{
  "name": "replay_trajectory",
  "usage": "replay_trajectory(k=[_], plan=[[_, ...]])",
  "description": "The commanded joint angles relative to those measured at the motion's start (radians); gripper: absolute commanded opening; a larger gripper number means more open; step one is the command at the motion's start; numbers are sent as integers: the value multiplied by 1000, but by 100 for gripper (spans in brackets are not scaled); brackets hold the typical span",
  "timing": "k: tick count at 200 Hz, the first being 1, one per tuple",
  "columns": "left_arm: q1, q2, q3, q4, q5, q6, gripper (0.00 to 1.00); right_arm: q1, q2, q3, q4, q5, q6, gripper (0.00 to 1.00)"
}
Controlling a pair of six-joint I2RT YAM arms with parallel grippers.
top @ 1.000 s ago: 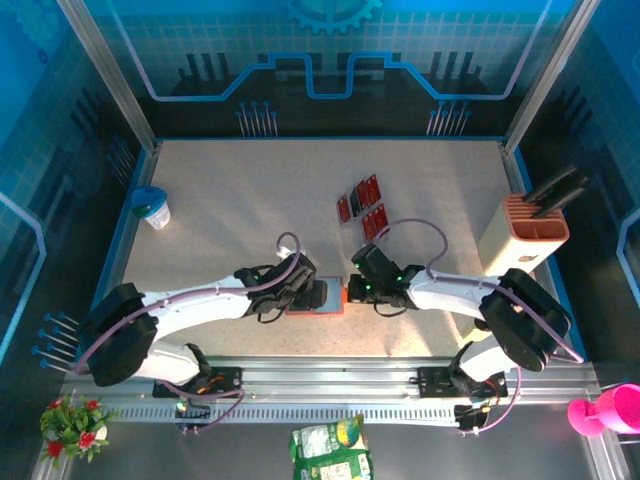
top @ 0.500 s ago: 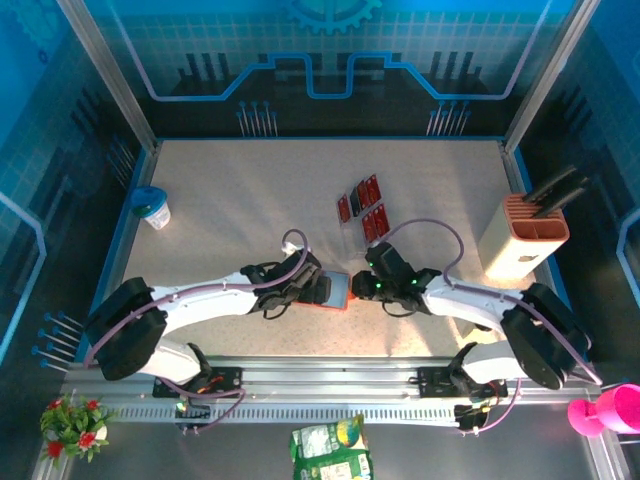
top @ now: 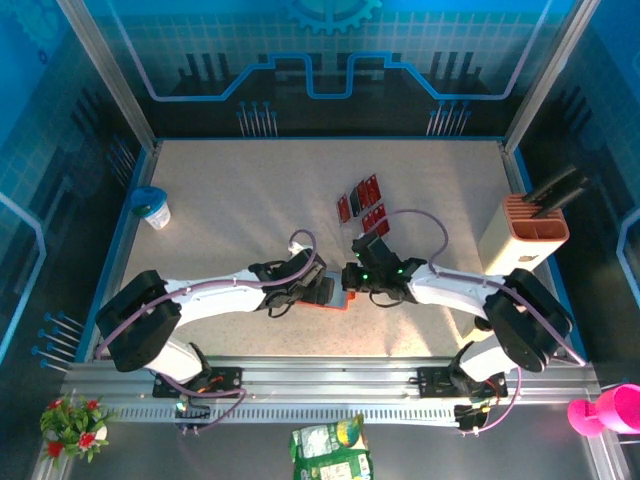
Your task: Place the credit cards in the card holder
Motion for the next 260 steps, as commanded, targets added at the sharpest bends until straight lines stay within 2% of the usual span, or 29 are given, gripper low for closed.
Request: replay_trajectory(k=[1, 188, 260], plan=[[9, 3, -6, 14, -21, 22, 99, 1, 41, 32, 4, -20, -26, 0], [45, 3, -32, 46, 14, 42, 99, -15, 254, 122, -5, -111, -79, 0], [51, 36, -69, 78, 25, 39, 99, -12, 279, 128, 22, -133, -62, 0]])
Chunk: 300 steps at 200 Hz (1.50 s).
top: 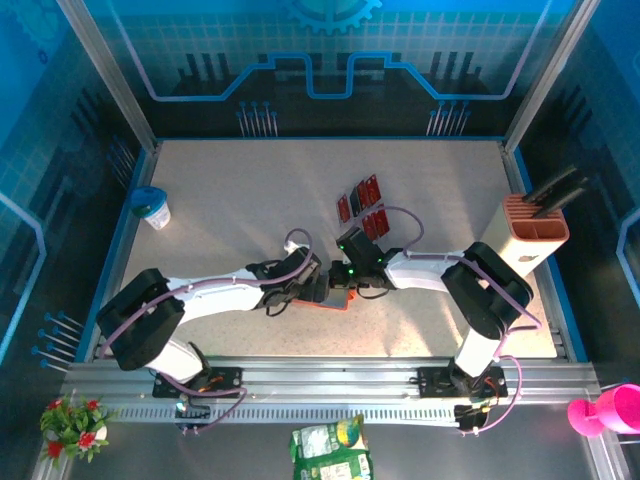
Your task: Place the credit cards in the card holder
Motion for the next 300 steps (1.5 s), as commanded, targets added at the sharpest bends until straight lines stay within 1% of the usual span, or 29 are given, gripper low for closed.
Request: replay_trajectory(k=[1, 51, 77, 105, 128, 173, 223, 262, 300], plan=[[9, 21, -28, 17, 14, 20, 99, 2, 34, 2, -24, -18, 1, 0], [9, 28, -64, 8, -32, -5, 99, 3, 23, 2, -25, -20, 2, 0], [10, 26, -85, 15, -32, -20, 99, -2, -20, -1, -31, -13, 5, 0], [10, 21, -110, 38, -22, -36, 98, -11, -80, -18, -41, 15, 14, 17], [10, 17, -123, 51, -17, -44, 98, -11, -97, -28, -44, 22, 19, 24], [10, 16, -135, 63, -9, -50, 97, -11, -89, -49, -37, 27, 39, 29], [10, 18, -139, 69, -9, -50, 97, -11, -88, -70, -27, 38, 54, 38], [10, 21, -140, 74, -4, -51, 97, -12, -59, -66, -11, 28, 62, 39], [10, 19, -144, 75, -3, -52, 96, -27, -22, -77, 56, -28, 98, 39]])
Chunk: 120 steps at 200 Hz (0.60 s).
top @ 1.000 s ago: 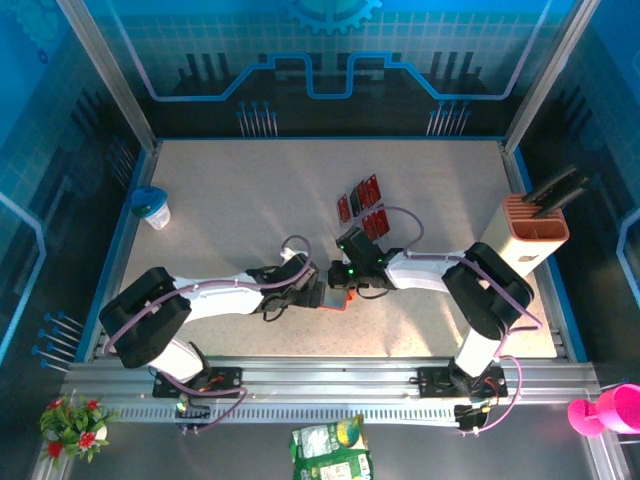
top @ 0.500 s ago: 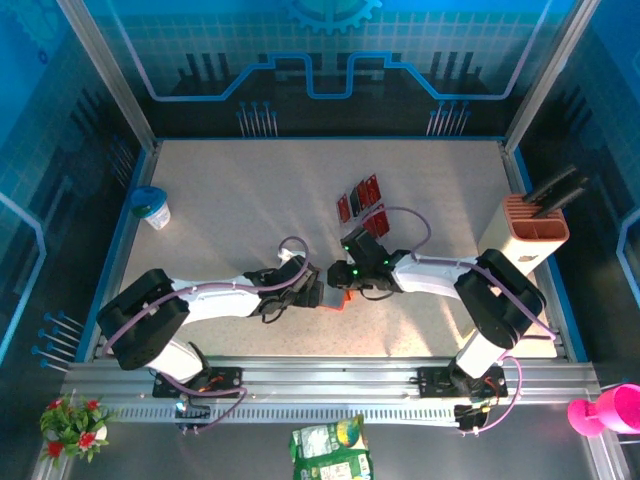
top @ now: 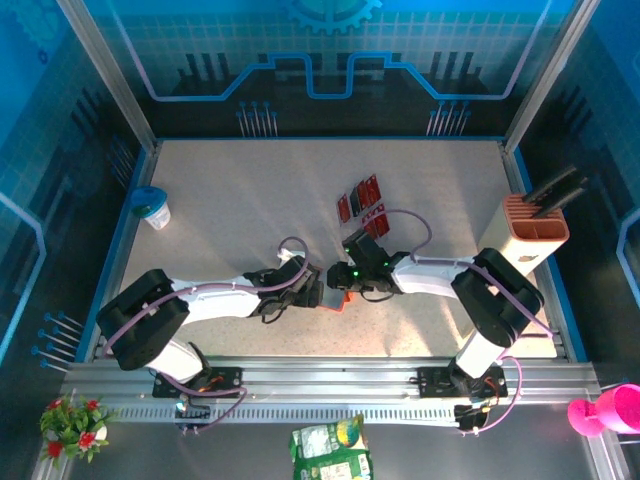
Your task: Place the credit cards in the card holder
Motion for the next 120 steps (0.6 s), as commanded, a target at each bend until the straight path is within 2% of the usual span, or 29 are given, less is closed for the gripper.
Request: replay_trajectory(k=[1, 120], plan=[[7, 22, -42, -26, 27, -19, 97, -19, 41, -21, 41, -37, 39, 39], [7, 12, -52, -18, 27, -21, 96, -50, 72, -49, 232, -176, 134, 37]])
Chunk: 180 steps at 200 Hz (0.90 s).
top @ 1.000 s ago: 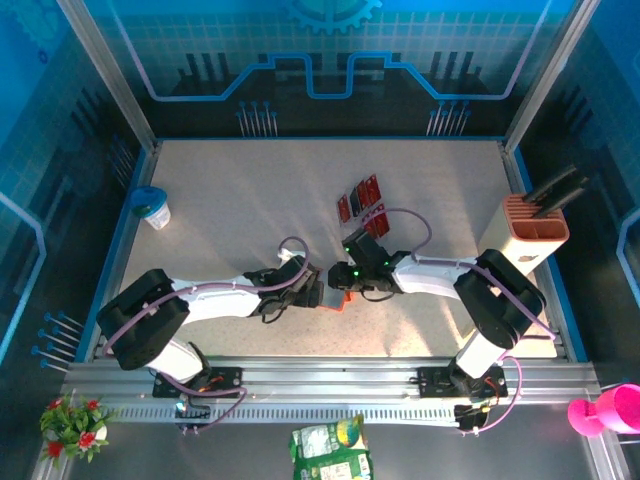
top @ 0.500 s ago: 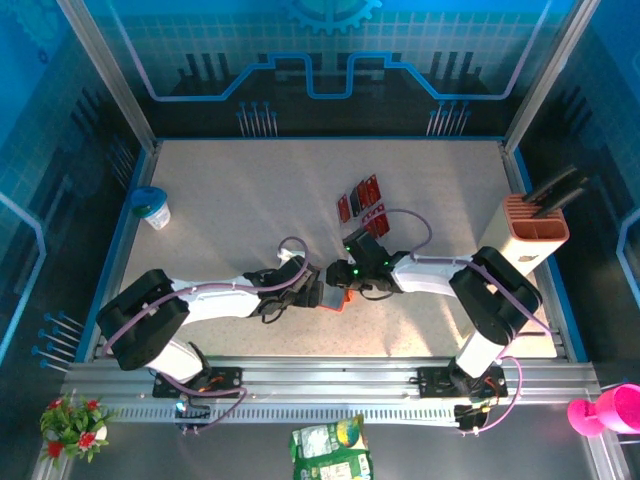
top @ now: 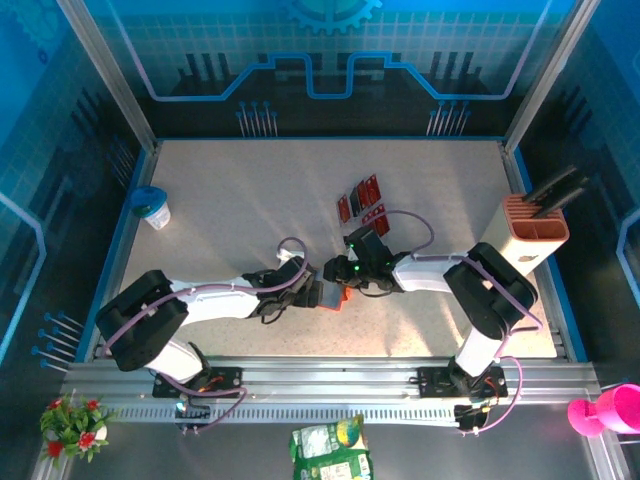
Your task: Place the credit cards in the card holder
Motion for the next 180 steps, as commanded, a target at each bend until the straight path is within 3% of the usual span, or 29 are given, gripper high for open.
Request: replay_trajectory(k=[1, 70, 109, 180], plan=[[7, 19, -41, -32, 28, -16, 96, -5, 23, -21, 49, -51, 36, 37], [7, -12, -36, -43, 22, -16, 97, -3, -13, -31, 113, -82, 71, 31], [17, -118, -21, -92, 2, -19, 99, 15, -50, -29, 105, -82, 79, 31], [80, -372, -24, -186, -27, -35, 99, 99, -13, 99, 19, -48, 70, 41]])
